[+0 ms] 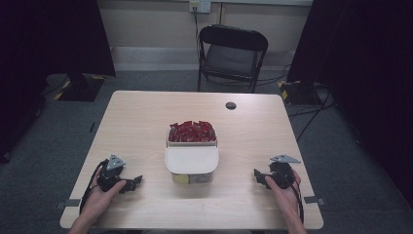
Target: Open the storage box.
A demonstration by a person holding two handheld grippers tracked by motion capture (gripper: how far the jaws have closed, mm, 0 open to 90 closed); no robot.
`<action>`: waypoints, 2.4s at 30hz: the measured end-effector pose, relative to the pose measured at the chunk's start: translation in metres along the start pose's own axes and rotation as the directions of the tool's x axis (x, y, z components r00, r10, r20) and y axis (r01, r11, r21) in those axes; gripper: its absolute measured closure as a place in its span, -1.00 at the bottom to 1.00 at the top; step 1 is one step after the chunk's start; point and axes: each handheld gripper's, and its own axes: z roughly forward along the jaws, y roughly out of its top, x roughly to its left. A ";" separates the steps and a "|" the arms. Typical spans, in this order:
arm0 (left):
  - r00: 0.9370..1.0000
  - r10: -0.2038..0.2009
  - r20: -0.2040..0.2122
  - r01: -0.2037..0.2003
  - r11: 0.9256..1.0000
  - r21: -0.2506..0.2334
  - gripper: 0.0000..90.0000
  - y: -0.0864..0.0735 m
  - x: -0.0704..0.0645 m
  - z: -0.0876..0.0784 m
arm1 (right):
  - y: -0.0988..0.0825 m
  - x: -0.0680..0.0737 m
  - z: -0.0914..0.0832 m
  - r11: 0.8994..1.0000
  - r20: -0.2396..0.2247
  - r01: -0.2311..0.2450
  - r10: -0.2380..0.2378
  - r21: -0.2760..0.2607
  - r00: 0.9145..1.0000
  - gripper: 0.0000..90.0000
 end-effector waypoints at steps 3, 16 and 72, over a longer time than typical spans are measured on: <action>1.000 0.000 0.002 0.000 1.000 0.001 -0.84 0.000 0.000 0.000 | 0.002 0.002 -0.004 1.000 -0.030 0.001 -0.001 -0.004 1.000 -0.62; 1.000 -0.004 0.004 0.004 1.000 -0.002 -0.84 0.000 0.000 0.000 | 0.021 0.024 -0.016 0.997 -0.160 0.035 -0.045 -0.065 0.986 -0.62; 1.000 -0.003 0.007 0.003 1.000 0.002 -0.86 0.000 0.000 0.000 | 0.054 0.134 -0.014 0.962 -0.419 0.218 -0.269 -0.167 0.867 -0.67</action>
